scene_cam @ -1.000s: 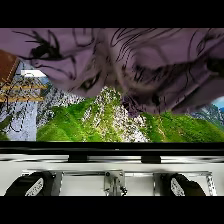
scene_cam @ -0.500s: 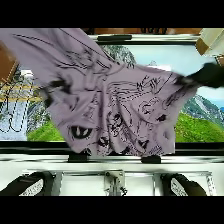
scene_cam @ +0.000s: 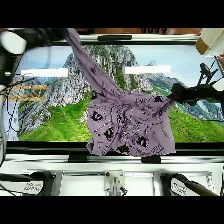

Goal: Fold the shirts.

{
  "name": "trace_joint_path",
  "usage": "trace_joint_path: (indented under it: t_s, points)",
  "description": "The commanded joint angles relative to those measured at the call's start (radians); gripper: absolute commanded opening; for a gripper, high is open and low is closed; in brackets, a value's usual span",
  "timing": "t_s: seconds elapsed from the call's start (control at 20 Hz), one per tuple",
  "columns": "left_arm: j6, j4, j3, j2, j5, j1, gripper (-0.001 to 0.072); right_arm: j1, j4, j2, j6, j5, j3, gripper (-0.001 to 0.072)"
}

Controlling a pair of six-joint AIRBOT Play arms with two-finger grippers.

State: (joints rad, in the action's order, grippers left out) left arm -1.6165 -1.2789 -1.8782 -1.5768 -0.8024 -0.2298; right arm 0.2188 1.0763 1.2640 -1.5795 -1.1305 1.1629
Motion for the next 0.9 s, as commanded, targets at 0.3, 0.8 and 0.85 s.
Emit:
trace_joint_path:
  t_s: [0.3,0.8,0.85]
  points:
    - [0.062,-0.023,0.003,-0.012,-0.859,0.135,0.0693,-0.072,-0.113,0.037,0.142,-0.157,0.288,0.0634]
    - [0.071,0.179,1.037,0.481,-0.661,0.247,0.0639,-0.565,0.093,0.188,0.001,-0.074,0.33,0.0634]
    - [0.071,0.238,1.103,0.489,-0.615,0.247,0.0639,-0.576,0.095,0.215,0.002,-0.075,0.33,0.0634]
